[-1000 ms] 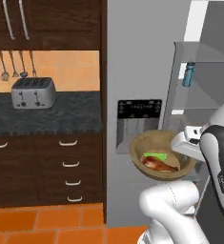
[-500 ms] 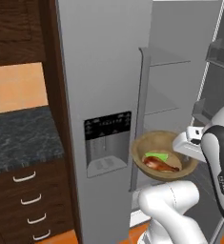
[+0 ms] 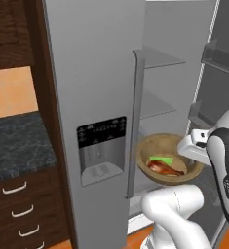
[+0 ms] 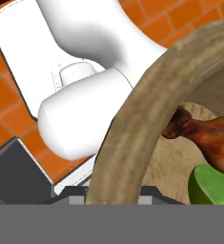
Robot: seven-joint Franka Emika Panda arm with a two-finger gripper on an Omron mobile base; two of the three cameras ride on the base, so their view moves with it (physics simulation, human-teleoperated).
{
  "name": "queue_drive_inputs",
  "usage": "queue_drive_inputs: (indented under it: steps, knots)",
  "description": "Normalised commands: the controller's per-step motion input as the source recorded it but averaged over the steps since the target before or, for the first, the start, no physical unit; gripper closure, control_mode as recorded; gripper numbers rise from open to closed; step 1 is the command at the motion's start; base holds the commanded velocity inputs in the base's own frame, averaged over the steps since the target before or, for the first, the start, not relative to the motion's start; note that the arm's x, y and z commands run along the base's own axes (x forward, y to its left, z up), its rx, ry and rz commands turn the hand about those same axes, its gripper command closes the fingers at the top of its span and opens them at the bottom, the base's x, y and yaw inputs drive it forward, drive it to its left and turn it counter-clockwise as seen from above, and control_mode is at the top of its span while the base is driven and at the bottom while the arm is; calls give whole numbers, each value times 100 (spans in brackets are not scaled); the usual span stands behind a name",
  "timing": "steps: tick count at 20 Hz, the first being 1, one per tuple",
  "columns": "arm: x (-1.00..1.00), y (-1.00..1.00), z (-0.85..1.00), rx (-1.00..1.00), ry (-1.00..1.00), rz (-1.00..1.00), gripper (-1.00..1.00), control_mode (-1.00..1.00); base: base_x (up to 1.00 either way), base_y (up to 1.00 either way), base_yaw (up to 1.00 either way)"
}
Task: Pick the chicken drumstick and lemon wedge from their plates and place them in the bowl. Then put the bowl in the fridge.
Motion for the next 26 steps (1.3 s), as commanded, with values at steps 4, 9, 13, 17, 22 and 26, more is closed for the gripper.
queue_drive_inputs:
  steps: [4,9,13,17,22,26]
  knots:
    - [0,0,0,0,0,0,100,100,36,-19,-34]
    - [0,0,0,0,0,0,100,100,39,-8,-20]
    - [0,0,0,0,0,0,100,100,67,1,-6]
    - [0,0,0,0,0,0,100,100,37,0,-1]
    - [0,0,0,0,-3,-1,100,-100,0,0,-3]
    - [23,-3,0,-2,-15,-22,100,-100,0,0,0]
